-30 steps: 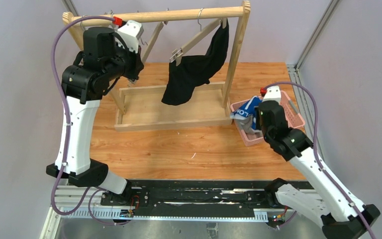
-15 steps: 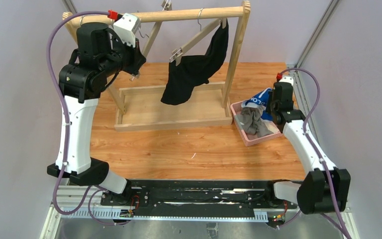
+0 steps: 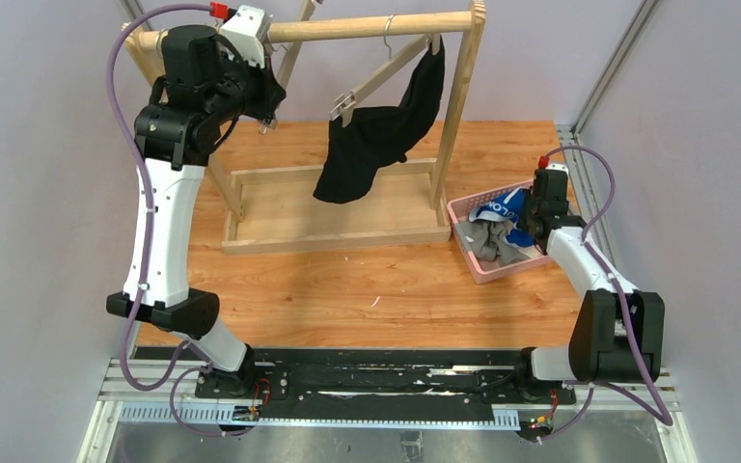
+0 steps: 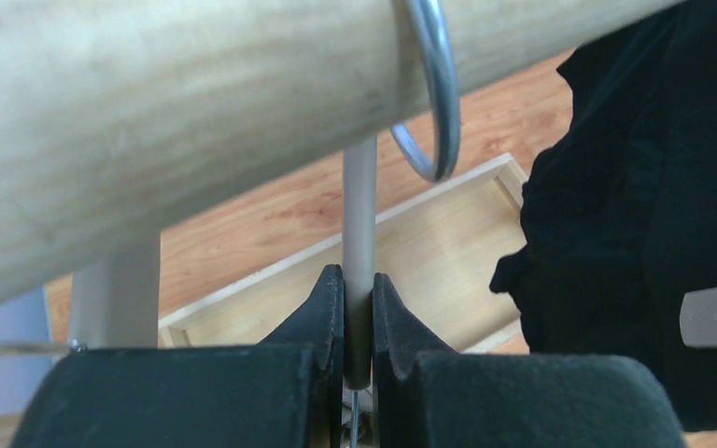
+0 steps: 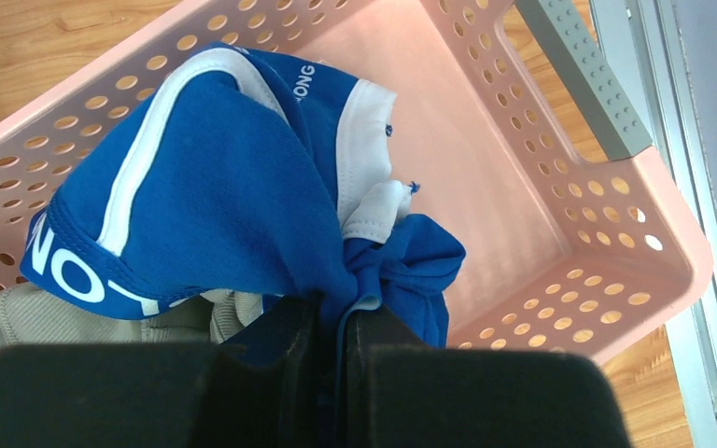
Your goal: Remove the underwear clipped to the hanger
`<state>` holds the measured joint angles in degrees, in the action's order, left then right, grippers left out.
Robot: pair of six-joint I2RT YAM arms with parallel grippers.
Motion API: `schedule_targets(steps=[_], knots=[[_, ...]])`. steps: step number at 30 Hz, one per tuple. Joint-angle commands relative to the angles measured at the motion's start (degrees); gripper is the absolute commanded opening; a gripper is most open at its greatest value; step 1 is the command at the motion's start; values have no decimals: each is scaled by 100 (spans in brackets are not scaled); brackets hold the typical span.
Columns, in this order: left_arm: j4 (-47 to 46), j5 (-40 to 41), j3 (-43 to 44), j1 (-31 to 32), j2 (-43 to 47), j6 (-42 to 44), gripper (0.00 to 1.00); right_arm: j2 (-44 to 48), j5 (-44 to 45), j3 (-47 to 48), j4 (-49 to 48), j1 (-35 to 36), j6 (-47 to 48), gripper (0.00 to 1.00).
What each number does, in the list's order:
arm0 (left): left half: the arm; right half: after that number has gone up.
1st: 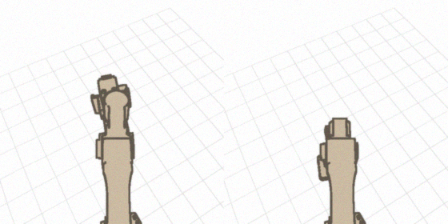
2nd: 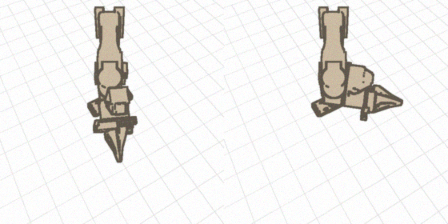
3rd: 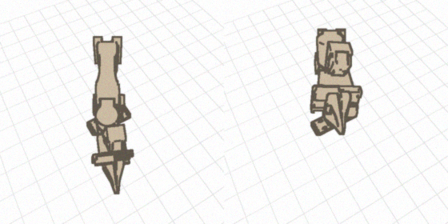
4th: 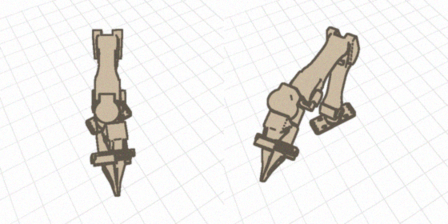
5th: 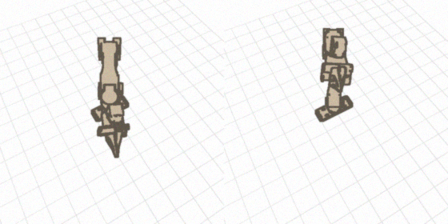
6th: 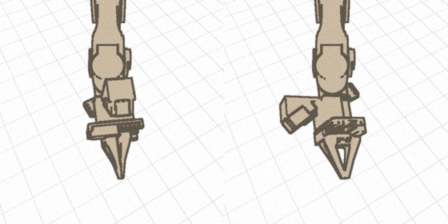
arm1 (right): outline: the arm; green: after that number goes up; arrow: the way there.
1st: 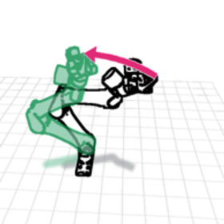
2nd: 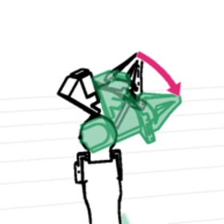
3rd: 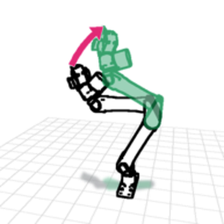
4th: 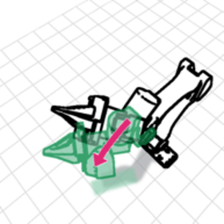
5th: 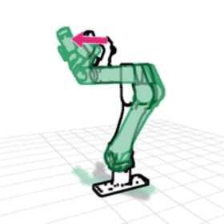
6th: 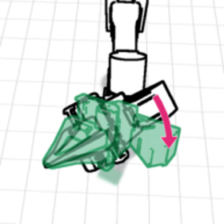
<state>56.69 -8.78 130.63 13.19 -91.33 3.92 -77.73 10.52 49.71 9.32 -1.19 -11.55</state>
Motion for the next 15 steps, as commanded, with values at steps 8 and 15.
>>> schedule_targets(steps=[8, 15], knots=[[-483, -75, 89, -106, -71, -384, 19, -467, -118, -46, -48, -128, -70, 22], [-733, 218, -639, -106, 701, -392, 35, -557, -254, 111, 75, -127, -16, 67]])
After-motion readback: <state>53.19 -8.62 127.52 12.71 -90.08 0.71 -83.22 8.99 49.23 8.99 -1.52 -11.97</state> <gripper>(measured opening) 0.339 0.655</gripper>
